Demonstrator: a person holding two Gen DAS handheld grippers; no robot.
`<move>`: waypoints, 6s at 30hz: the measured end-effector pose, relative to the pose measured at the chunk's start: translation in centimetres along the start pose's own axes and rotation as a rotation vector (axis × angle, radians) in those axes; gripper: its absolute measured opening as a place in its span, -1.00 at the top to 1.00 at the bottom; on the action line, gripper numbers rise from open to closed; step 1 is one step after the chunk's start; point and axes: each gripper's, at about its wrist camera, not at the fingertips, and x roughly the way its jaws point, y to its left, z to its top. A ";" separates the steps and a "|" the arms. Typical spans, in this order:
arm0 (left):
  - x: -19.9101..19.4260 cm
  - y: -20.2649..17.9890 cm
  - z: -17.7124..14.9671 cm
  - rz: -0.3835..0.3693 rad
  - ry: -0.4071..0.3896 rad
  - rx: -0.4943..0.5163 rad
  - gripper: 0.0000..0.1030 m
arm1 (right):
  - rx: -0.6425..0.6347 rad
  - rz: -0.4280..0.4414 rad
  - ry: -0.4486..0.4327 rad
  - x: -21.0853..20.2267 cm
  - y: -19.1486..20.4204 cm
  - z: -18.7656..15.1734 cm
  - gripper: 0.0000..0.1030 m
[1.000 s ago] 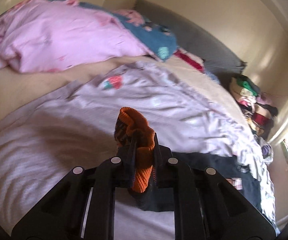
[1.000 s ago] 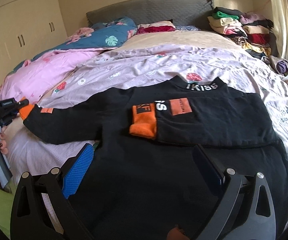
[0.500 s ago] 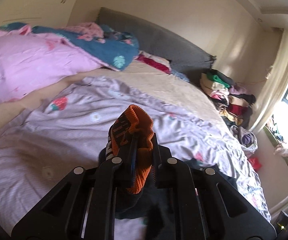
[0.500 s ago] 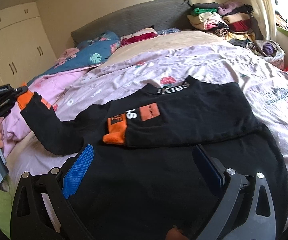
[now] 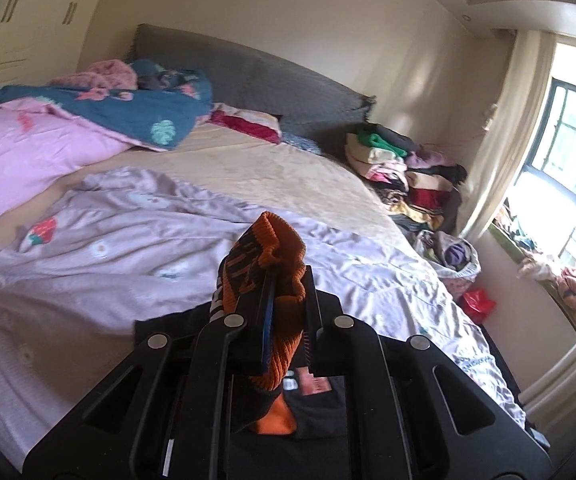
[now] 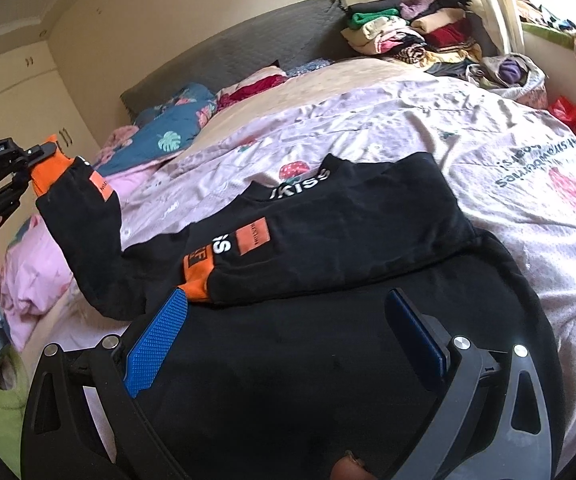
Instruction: Fold small clothes
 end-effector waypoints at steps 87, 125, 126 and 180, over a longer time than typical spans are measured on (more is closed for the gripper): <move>12.9 7.2 -11.1 0.111 0.385 0.024 0.75 | -0.100 -0.208 0.102 8.4 -6.5 3.9 0.35; 9.4 3.0 -12.8 0.045 0.432 0.158 -0.13 | -0.124 -0.101 0.154 5.0 -3.7 1.0 -0.47; 9.1 3.0 -12.7 0.046 0.425 0.154 -0.19 | -0.122 -0.101 0.147 4.5 -3.7 0.9 -0.49; -3.4 5.7 -16.9 0.104 0.510 0.215 -0.81 | -0.102 -0.137 0.025 -12.9 -10.6 -4.4 -0.68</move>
